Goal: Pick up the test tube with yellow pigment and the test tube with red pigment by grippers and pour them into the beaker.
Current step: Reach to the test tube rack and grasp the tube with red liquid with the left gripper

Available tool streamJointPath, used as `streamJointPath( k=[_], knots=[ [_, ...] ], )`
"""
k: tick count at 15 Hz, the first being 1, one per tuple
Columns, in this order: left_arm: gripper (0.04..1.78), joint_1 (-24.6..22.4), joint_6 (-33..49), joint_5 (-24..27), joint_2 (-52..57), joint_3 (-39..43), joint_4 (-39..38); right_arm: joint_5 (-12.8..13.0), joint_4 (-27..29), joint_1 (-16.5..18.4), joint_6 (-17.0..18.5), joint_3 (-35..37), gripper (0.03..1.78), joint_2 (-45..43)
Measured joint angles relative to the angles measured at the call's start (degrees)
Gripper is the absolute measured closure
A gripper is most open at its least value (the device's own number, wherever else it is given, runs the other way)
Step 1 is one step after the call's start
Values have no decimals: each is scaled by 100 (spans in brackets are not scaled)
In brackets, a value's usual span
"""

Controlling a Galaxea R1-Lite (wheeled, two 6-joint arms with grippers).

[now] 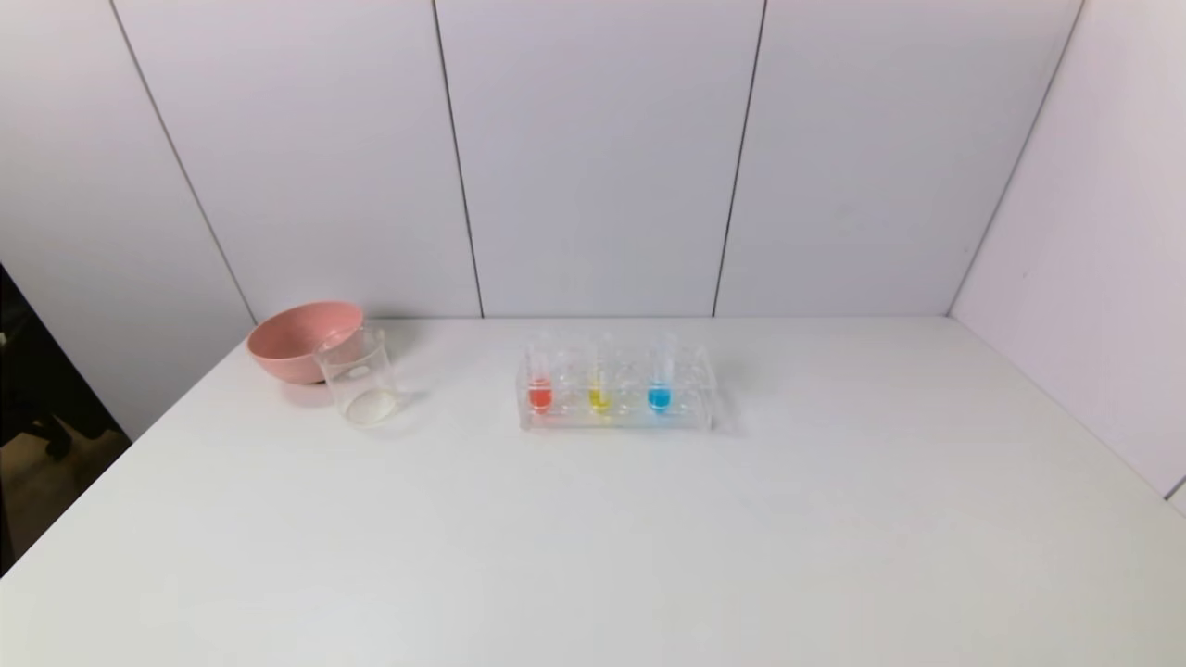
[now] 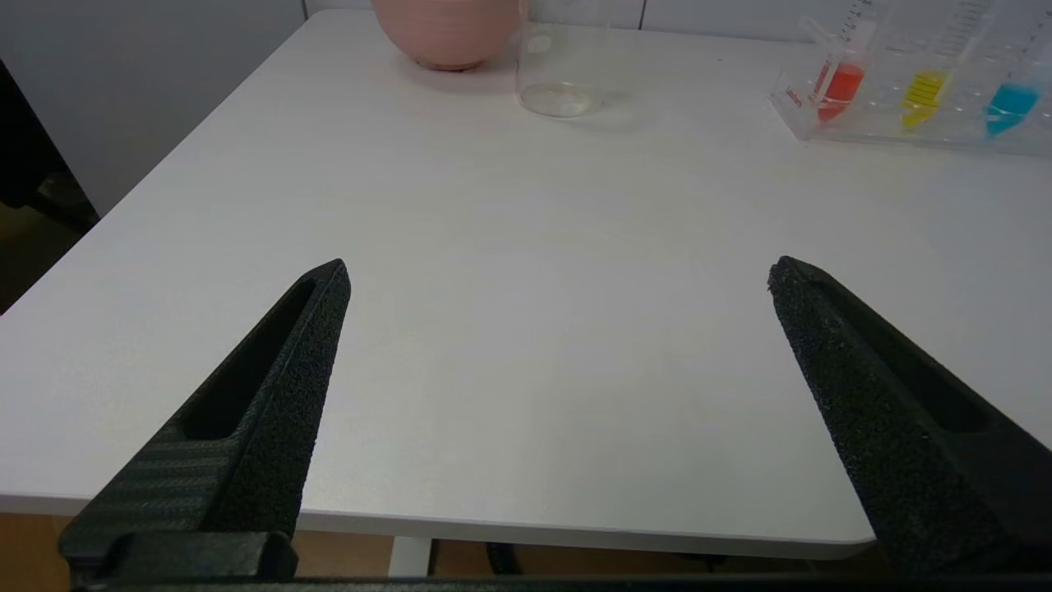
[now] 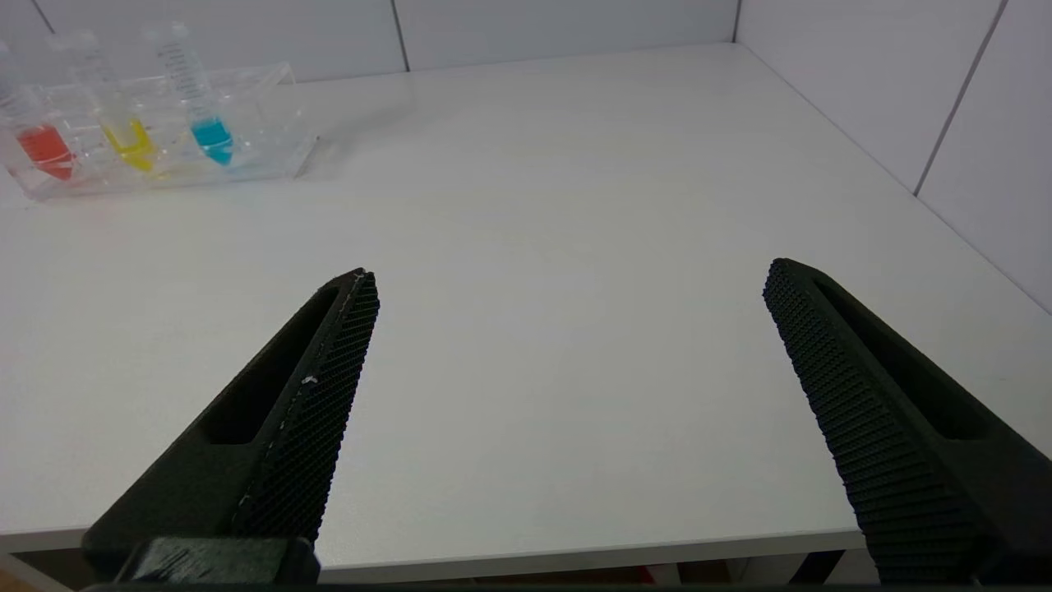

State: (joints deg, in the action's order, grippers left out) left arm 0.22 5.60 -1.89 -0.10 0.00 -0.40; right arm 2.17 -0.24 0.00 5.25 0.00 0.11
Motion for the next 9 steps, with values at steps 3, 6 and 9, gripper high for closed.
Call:
streamJointPath(
  k=[3,6,9],
  knots=[
    [4,5,-12,-1,0,0,-4,2,0,0,-2,0,10,0],
    [4,9,-50,60,-17,-228,-34,2,2,0,0,0,10,0],
    [4,22,-15,432,-447,-898,51,2,0,0,0,0,10,0]
  ],
)
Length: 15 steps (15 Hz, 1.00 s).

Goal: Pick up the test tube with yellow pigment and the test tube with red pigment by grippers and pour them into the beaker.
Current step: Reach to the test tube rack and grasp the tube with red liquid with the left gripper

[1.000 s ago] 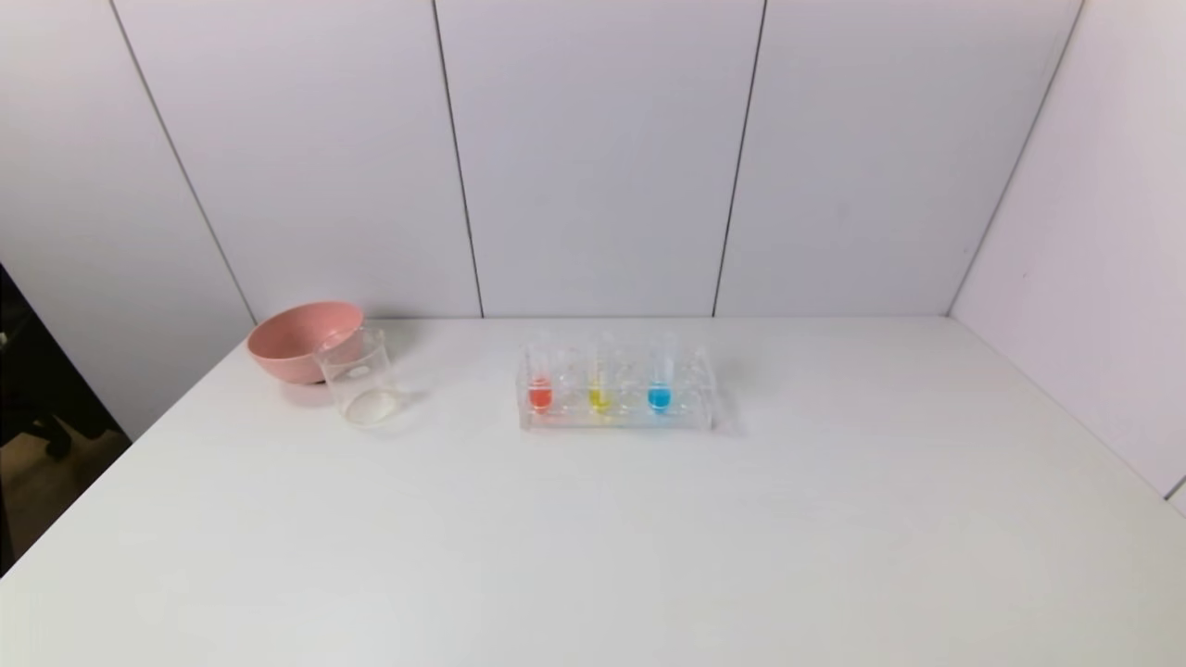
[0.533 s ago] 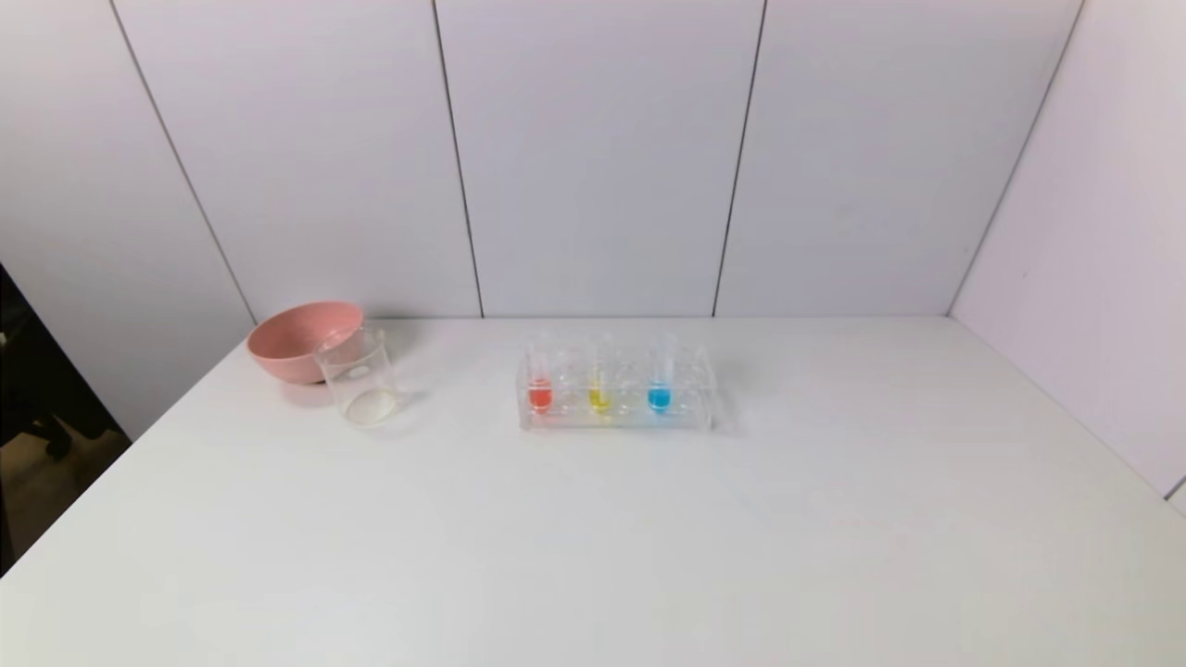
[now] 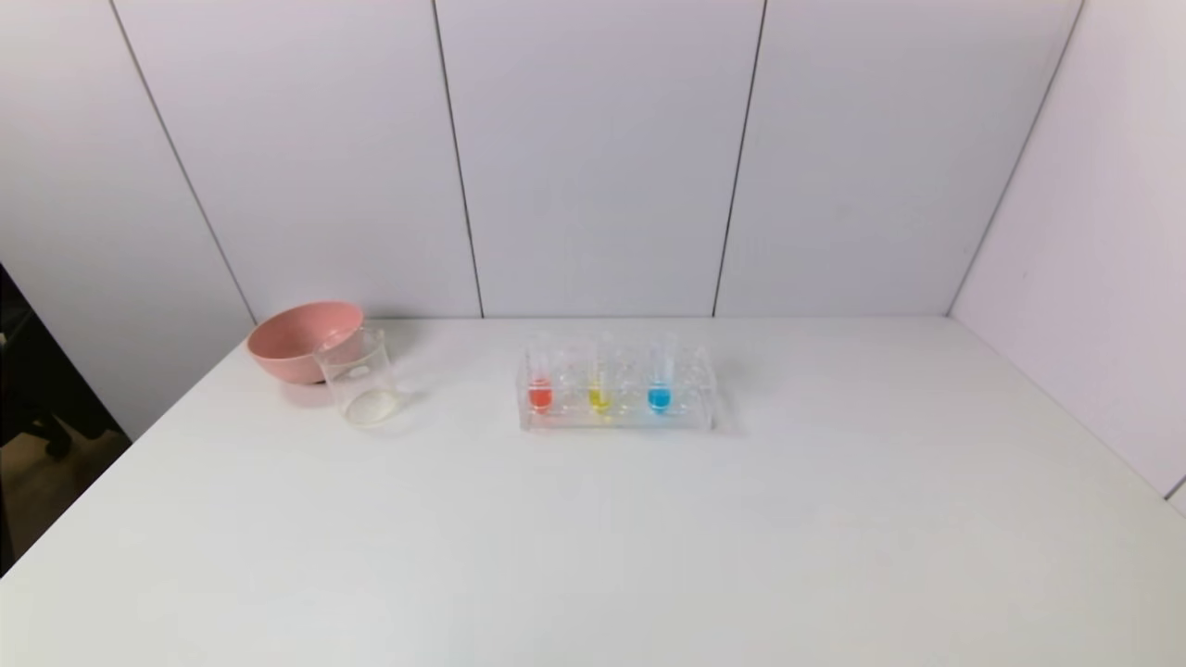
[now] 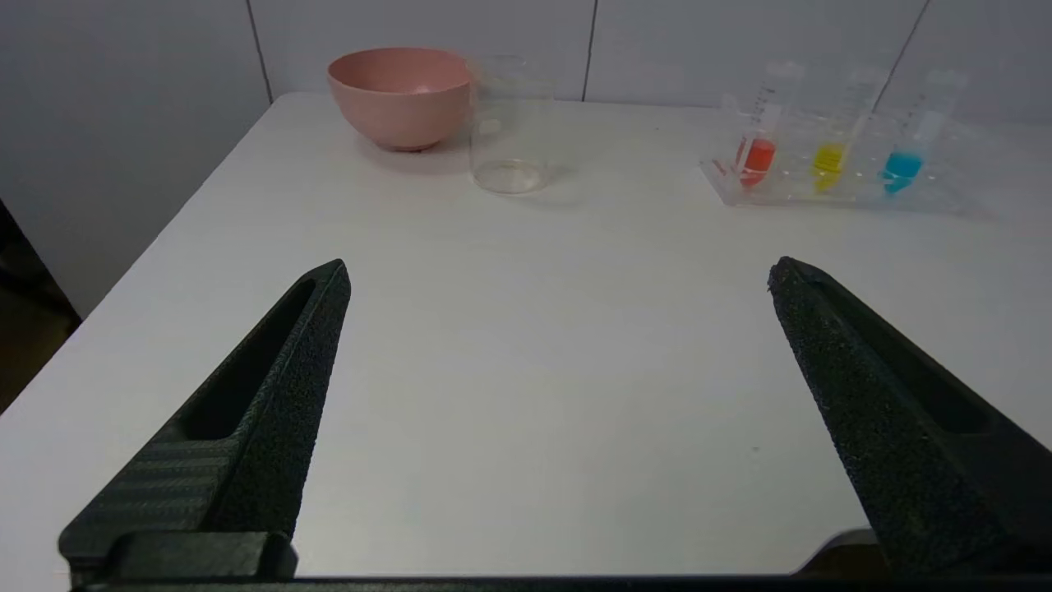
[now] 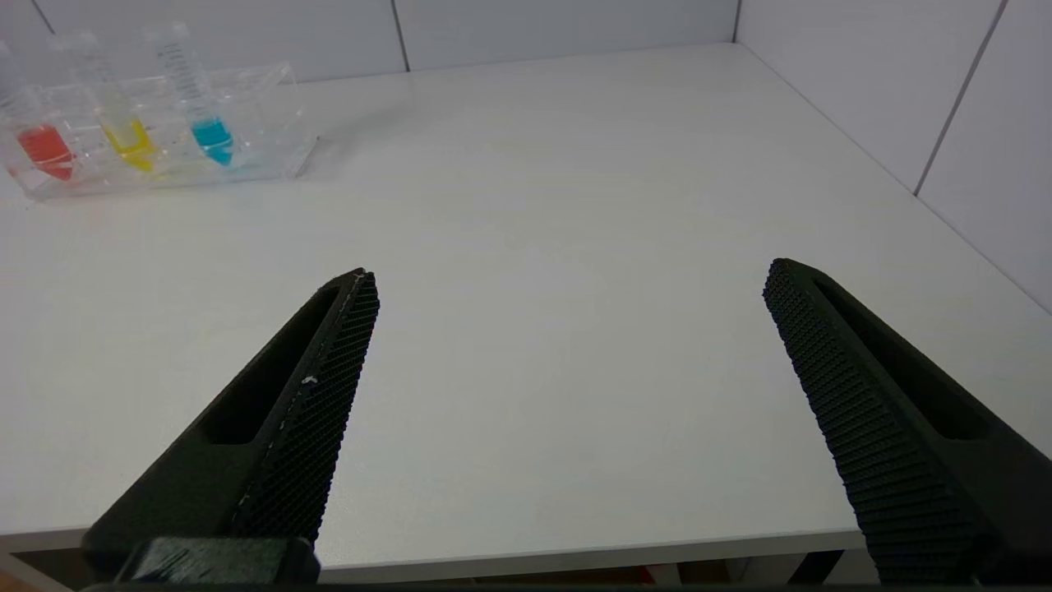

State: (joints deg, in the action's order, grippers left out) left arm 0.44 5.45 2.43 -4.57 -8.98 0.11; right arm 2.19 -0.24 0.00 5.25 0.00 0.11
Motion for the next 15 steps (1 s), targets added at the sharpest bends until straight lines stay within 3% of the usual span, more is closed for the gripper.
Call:
streamJointPath(
  k=[9,12,15],
  knots=[
    [4,317,-256,2058,-3288,-1970,-11,0,0,0,0,0,10,0],
    [4,809,-239,2110,-4498,-2395,-41,-2,0,0,-2,0,10,0],
    [4,1397,-118,1777,-5780,-2772,-390,0,2,0,0,0,10,0]
  ],
)
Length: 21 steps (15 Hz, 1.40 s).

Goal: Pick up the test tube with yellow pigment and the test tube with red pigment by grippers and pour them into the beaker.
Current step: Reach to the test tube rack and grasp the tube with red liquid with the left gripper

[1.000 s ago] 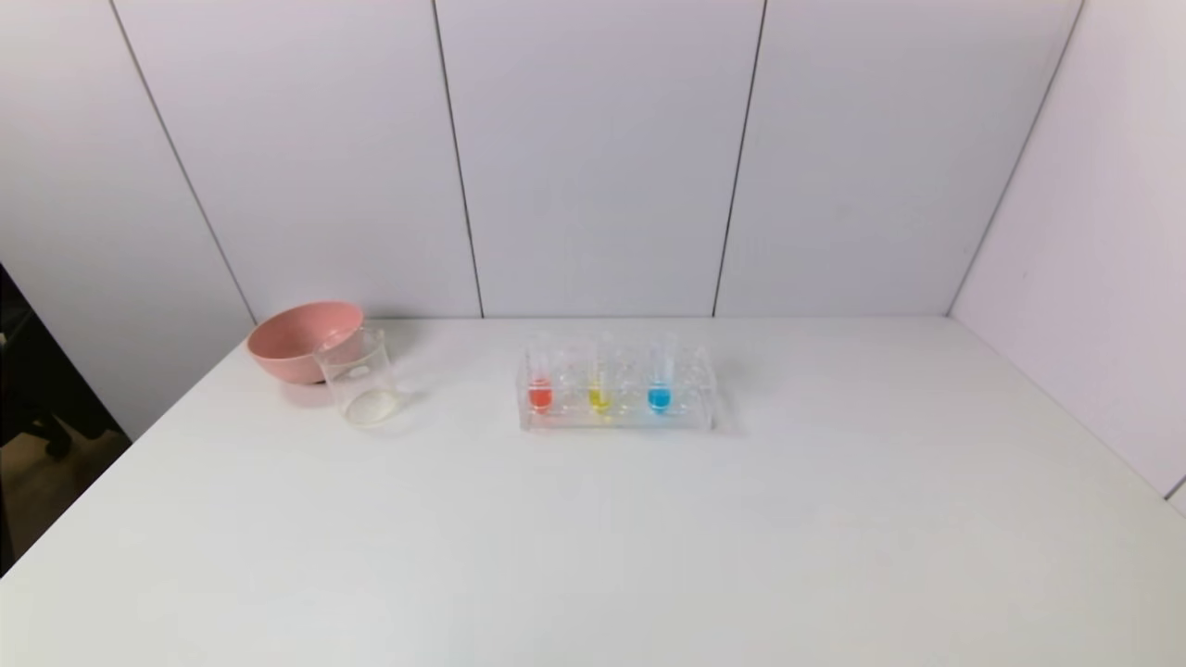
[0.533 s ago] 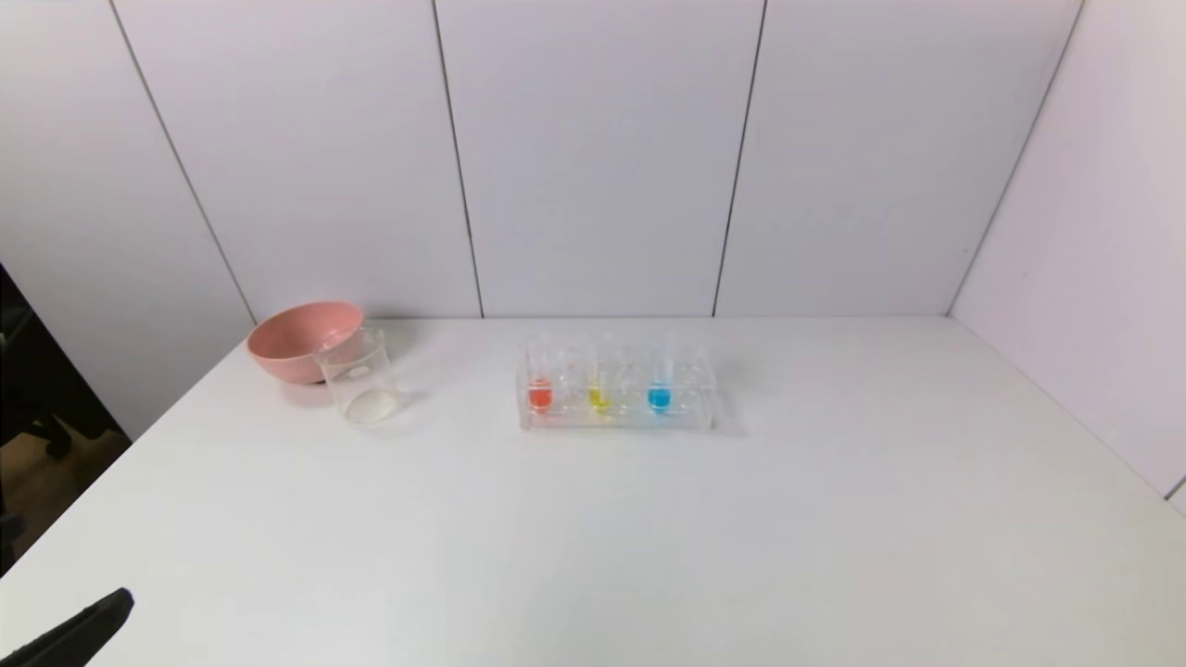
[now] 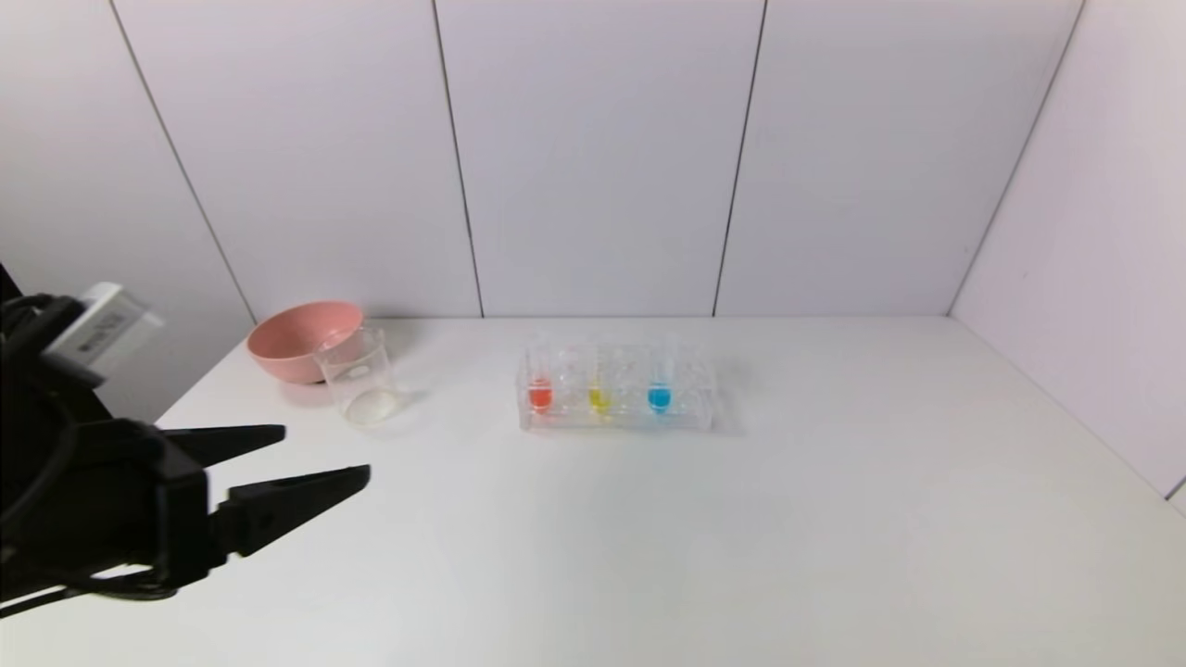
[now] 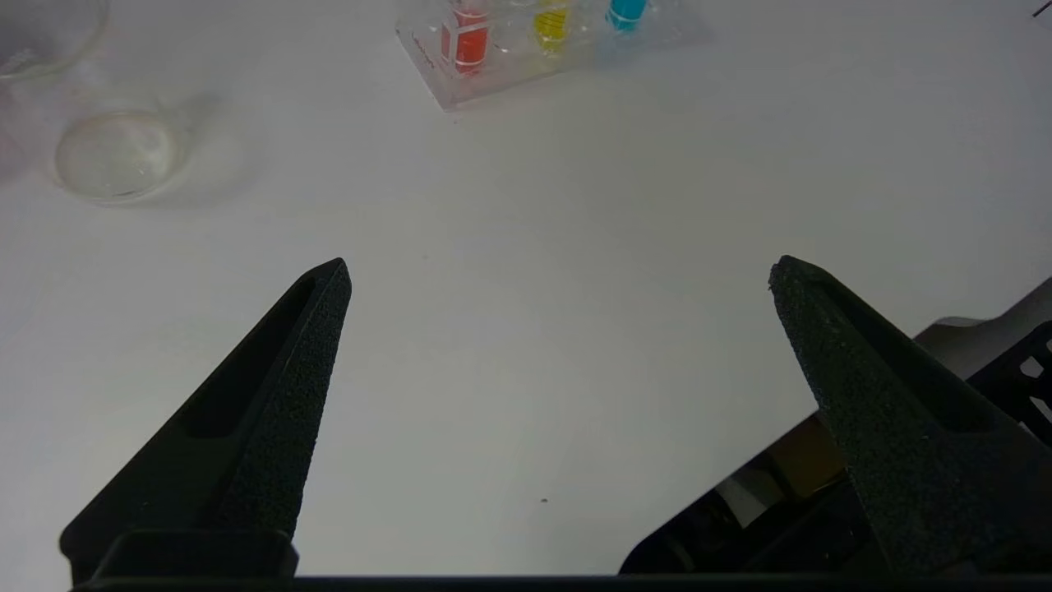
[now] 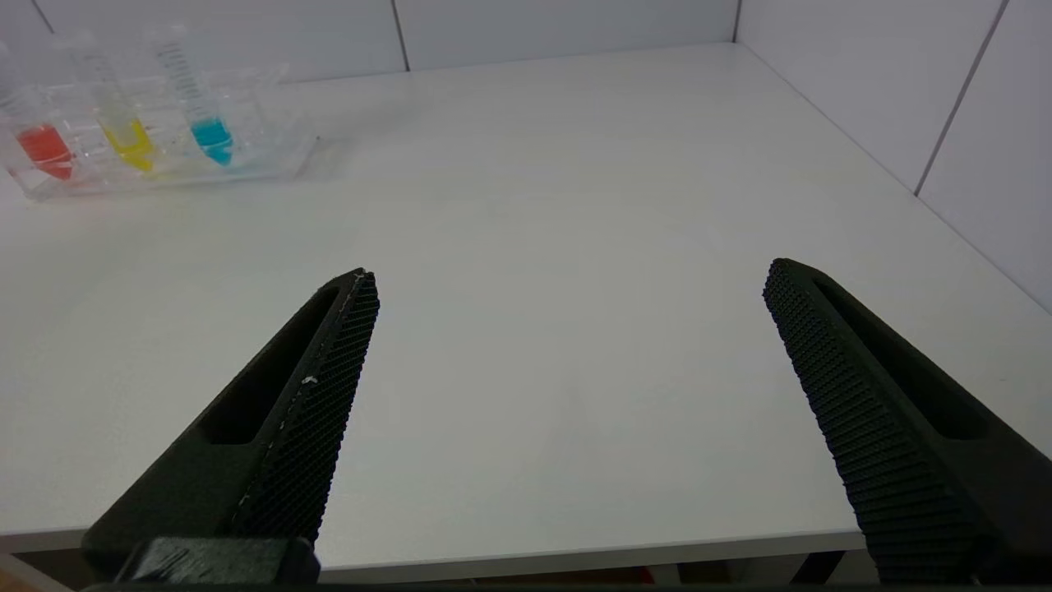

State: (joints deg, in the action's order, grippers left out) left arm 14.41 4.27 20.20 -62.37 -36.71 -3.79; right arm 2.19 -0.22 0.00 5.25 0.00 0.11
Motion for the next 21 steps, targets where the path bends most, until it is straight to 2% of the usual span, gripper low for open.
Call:
streamJointPath(
  k=[4,8,10,15,17,21],
  knots=[
    [4,852,223,-997,-1775,-439,-1068,0,0,0,-2,0,10,0],
    [4,1599,290,-2604,-3259,-1164,-2052,-2,0,0,0,0,10,0],
    [4,1827,301,-3382,-3816,-1491,-2448,-2,-2,0,0,0,10,0],
    [4,2208,251,-4825,-4888,-1999,-3515,0,-2,0,0,0,10,0],
    [4,2264,265,-5157,-5213,-2176,-3810,0,0,0,-2,0,10,0],
    [4,2291,278,-5374,-5689,-2360,-4194,0,-2,0,0,0,10,0]
  ],
)
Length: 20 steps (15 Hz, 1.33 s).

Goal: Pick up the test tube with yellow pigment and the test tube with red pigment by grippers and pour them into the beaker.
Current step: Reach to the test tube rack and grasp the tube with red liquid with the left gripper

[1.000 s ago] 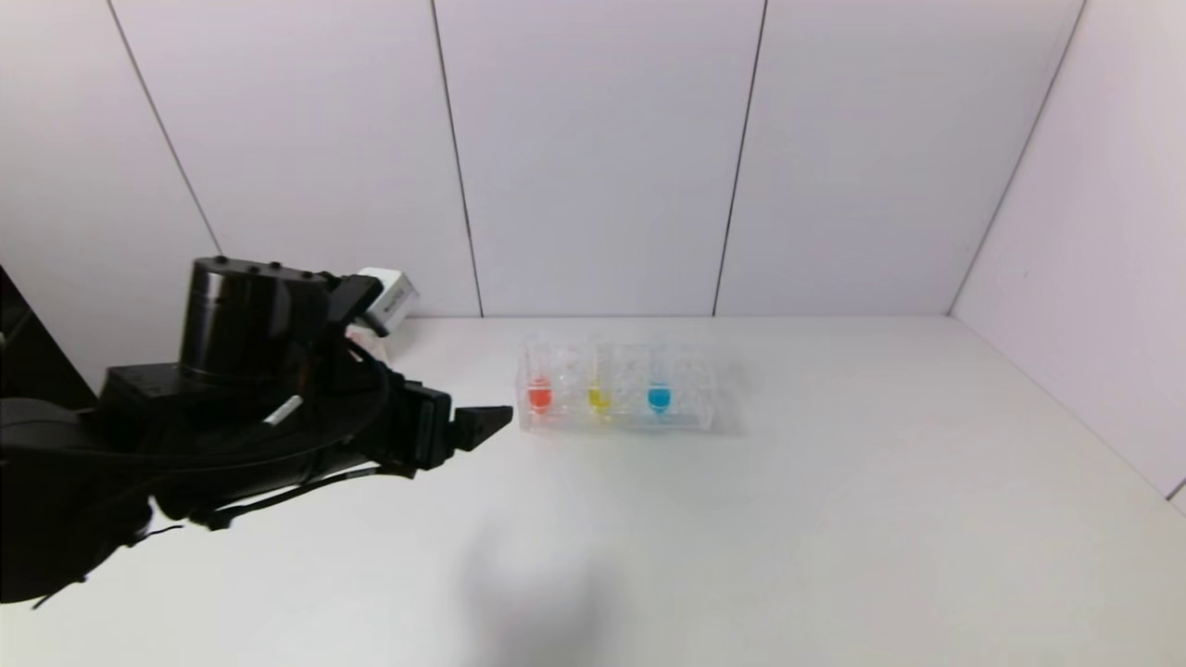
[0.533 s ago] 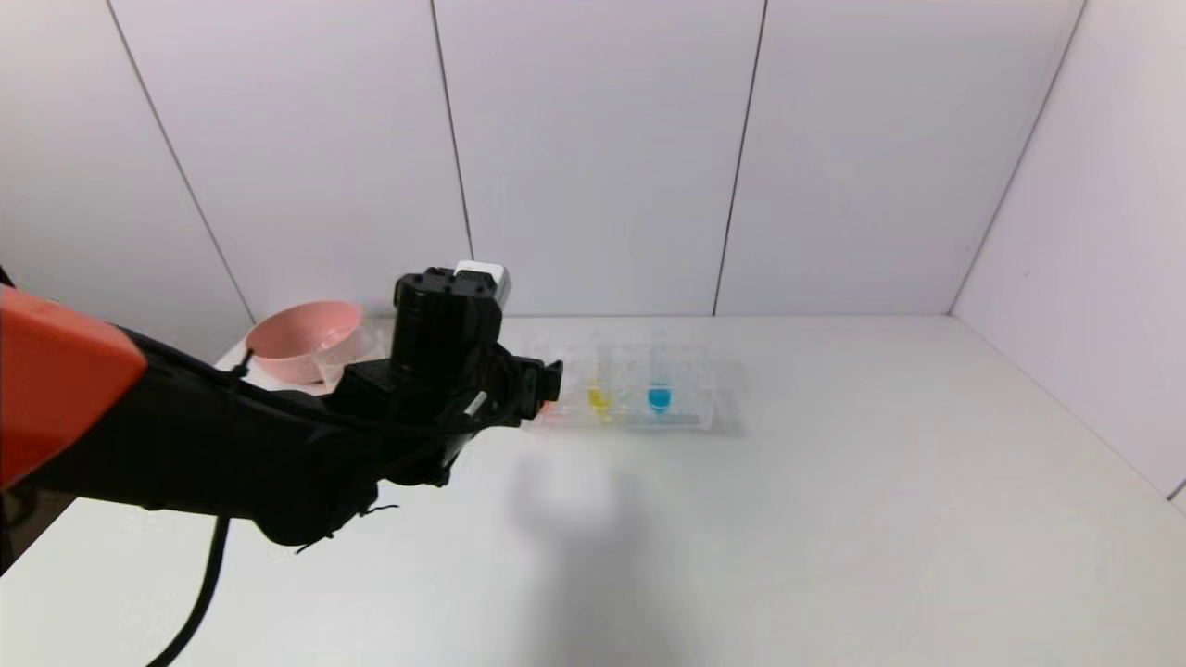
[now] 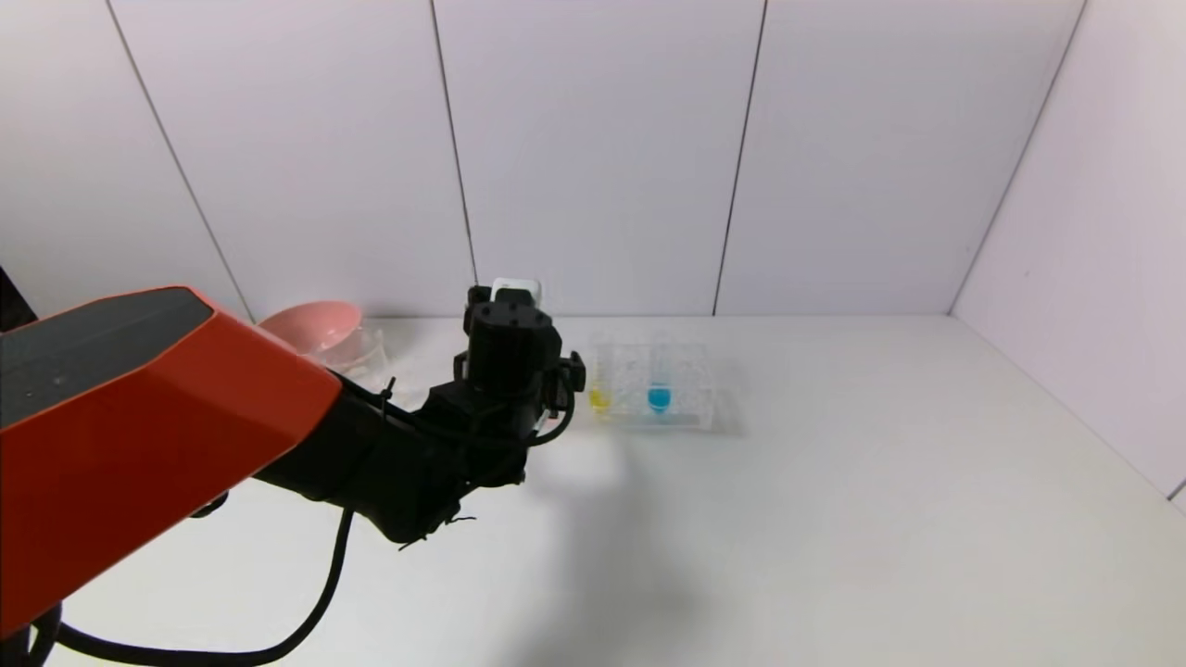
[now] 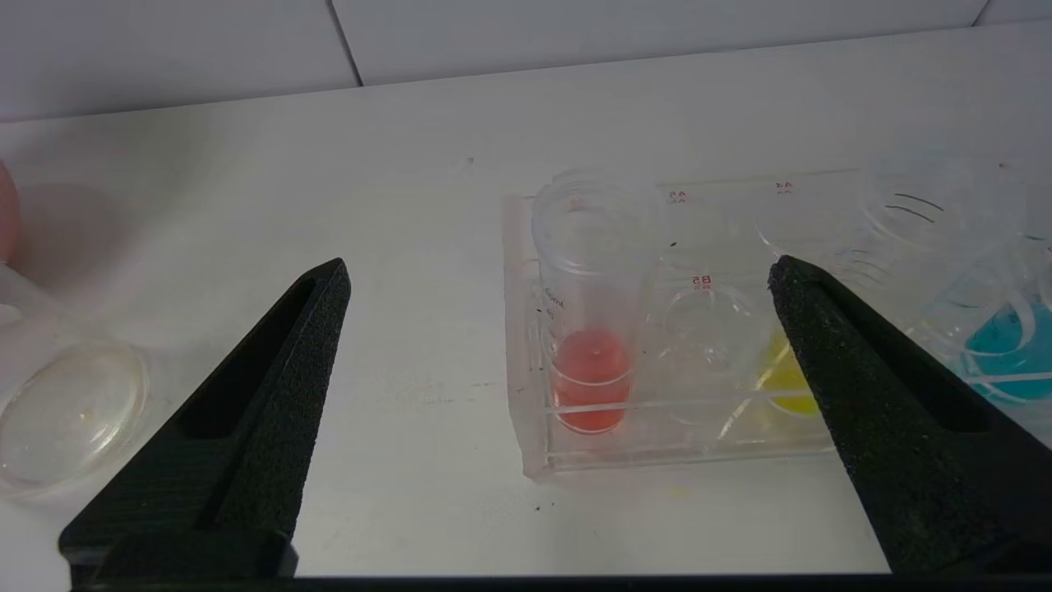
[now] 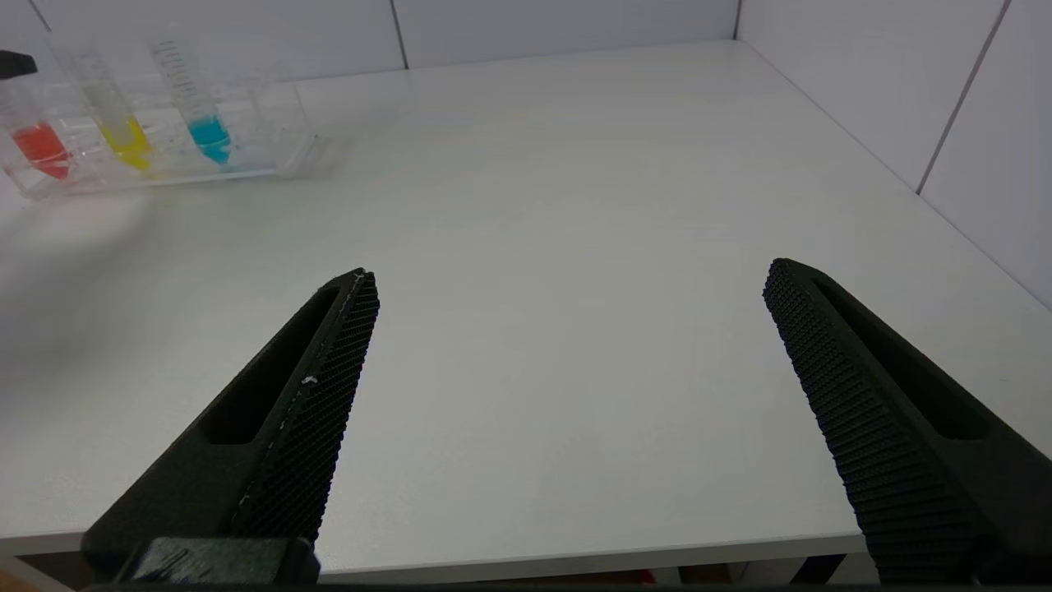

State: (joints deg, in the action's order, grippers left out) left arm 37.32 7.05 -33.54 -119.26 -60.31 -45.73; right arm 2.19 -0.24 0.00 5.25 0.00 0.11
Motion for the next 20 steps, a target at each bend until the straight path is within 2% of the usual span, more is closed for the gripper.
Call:
streamJointPath(
  k=[7,9,12,17,18,20],
  knots=[
    [5,-35,-16,-160,-540,-240,-724,0,2,0,0,0,10,0],
    [13,-41,-13,-155,-607,-245,-752,0,2,0,0,0,10,0],
    [44,-41,0,-149,-634,-247,-758,0,0,0,0,0,10,0],
    [130,-39,-5,-127,-640,-239,-750,0,2,0,0,0,10,0],
    [137,-35,-5,-119,-645,-243,-747,0,0,0,0,0,10,0],
    [138,-39,-5,-111,-645,-251,-750,0,0,0,0,0,10,0]
  ],
)
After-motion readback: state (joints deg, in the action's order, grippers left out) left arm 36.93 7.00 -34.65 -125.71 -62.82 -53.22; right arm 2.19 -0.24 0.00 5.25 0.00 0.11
